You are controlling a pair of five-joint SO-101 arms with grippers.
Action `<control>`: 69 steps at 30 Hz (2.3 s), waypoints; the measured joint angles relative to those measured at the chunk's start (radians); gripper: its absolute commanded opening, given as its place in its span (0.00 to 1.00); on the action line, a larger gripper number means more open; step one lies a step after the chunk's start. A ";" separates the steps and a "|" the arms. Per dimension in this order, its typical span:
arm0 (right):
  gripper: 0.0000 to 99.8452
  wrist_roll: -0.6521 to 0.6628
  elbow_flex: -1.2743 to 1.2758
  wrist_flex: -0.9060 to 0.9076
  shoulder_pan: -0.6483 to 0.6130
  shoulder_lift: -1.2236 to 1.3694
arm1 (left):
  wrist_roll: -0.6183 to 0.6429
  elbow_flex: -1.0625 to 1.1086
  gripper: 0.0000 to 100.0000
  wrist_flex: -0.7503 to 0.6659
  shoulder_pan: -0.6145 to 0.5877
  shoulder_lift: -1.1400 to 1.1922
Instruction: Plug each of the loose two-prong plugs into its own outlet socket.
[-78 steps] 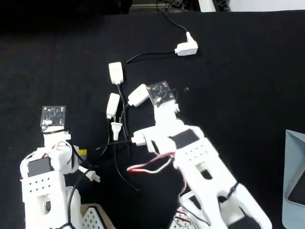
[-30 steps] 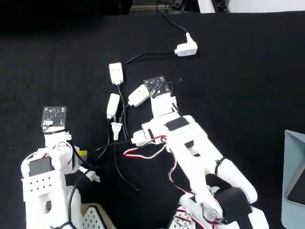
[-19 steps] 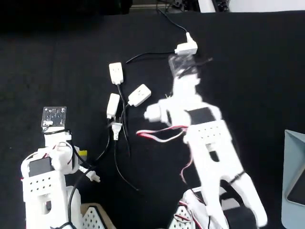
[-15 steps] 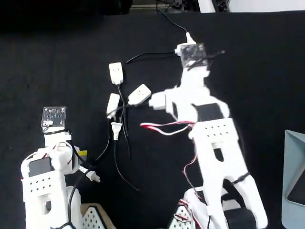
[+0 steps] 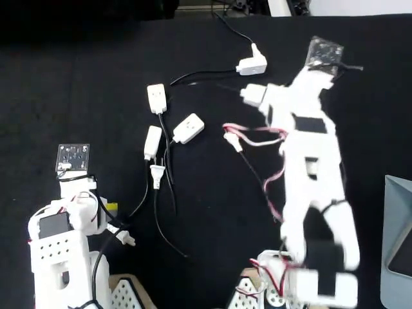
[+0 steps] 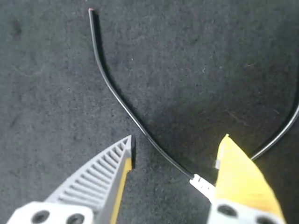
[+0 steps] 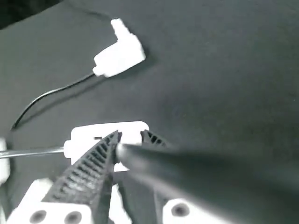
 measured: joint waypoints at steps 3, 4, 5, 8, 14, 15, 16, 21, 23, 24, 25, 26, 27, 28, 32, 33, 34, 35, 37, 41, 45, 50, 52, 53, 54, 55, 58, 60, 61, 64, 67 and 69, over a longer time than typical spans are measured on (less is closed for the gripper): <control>0.01 -0.029 -0.081 -0.035 0.029 0.120 | 0.000 0.000 0.29 0.000 0.000 0.000; 0.02 -0.037 -0.107 -0.040 0.038 0.157 | 0.000 0.000 0.29 0.000 0.000 0.000; 0.02 -0.044 -0.132 -0.043 0.046 0.193 | 0.000 0.000 0.29 0.000 0.000 0.000; 0.08 -0.060 -0.213 -0.043 0.060 0.304 | 0.000 0.011 0.29 0.000 0.000 0.000; 0.18 -0.052 -0.356 0.092 0.063 0.390 | 0.000 0.011 0.29 0.000 0.000 0.000; 0.18 -0.049 -0.376 0.132 0.063 0.390 | 0.000 0.011 0.29 0.000 0.000 0.000; 0.18 -0.041 -0.391 0.170 0.063 0.390 | 0.000 0.011 0.29 -0.002 0.000 0.000; 0.18 0.009 -0.396 0.307 0.026 0.310 | 0.000 0.011 0.29 -0.006 0.000 0.000; 0.18 0.043 -0.384 0.347 -0.005 0.250 | 0.000 0.011 0.29 -0.006 0.000 0.000; 0.18 0.060 -0.365 0.361 -0.026 0.221 | 0.000 0.011 0.29 -0.006 0.000 0.000; 0.18 0.077 -0.338 0.371 -0.048 0.192 | 0.000 0.011 0.29 -0.006 0.000 0.000; 0.18 0.091 -0.305 0.374 -0.074 0.163 | 0.000 0.011 0.29 -0.006 0.000 0.000; 0.18 0.100 -0.270 0.374 -0.101 0.133 | 0.000 0.011 0.29 -0.006 0.000 0.000; 0.18 0.104 -0.230 0.374 -0.132 0.106 | 0.000 0.011 0.29 -0.006 0.000 0.000; 0.18 0.110 -0.091 0.374 -0.261 0.009 | 0.000 0.011 0.29 -0.006 0.000 0.000; 0.18 0.115 -0.060 0.374 -0.298 -0.009 | 0.000 0.011 0.29 -0.006 0.000 0.000; 0.18 0.118 -0.031 0.374 -0.338 -0.026 | 0.000 0.011 0.29 -0.006 0.000 0.000; 0.18 0.120 -0.006 0.374 -0.374 -0.038 | 0.000 0.011 0.29 -0.006 0.000 0.000; 0.18 0.120 0.031 0.374 -0.443 -0.051 | 0.000 0.011 0.29 -0.006 0.000 0.000; 0.18 0.120 0.049 0.368 -0.519 -0.054 | 0.000 0.011 0.29 -0.006 0.000 0.000; 0.18 0.140 0.049 0.301 -0.454 -0.054 | 0.000 0.011 0.29 -0.006 0.000 0.000; 0.18 0.229 0.049 0.262 -0.325 -0.011 | 0.000 0.011 0.29 -0.006 0.000 0.000; 0.18 0.253 0.049 0.252 -0.282 0.043 | 0.000 0.011 0.29 -0.006 0.000 0.000; 0.17 0.265 0.049 0.249 -0.259 0.072 | 0.000 0.011 0.29 -0.006 0.000 0.000; 0.14 0.279 0.049 0.245 -0.233 0.098 | 0.000 0.011 0.29 -0.006 0.000 0.000; 0.11 0.292 0.049 0.245 -0.209 0.121 | 0.000 0.011 0.29 -0.006 0.000 0.000; 0.01 0.330 0.049 0.245 -0.133 0.130 | 0.000 0.011 0.29 -0.006 0.000 0.000; 0.03 0.362 0.049 0.245 -0.094 0.137 | 0.000 0.011 0.29 -0.006 0.000 0.000; 0.01 0.381 0.049 0.245 -0.077 0.138 | 0.000 0.011 0.29 -0.006 0.000 0.000; 0.01 0.445 0.068 0.249 -0.034 0.141 | 0.000 0.011 0.29 -0.006 0.000 0.000; 0.01 0.522 0.110 0.275 -0.015 0.143 | 0.000 0.011 0.29 -0.006 0.000 0.000; 0.01 0.569 0.146 0.290 -0.009 0.143 | 0.000 0.011 0.29 -0.006 0.000 0.000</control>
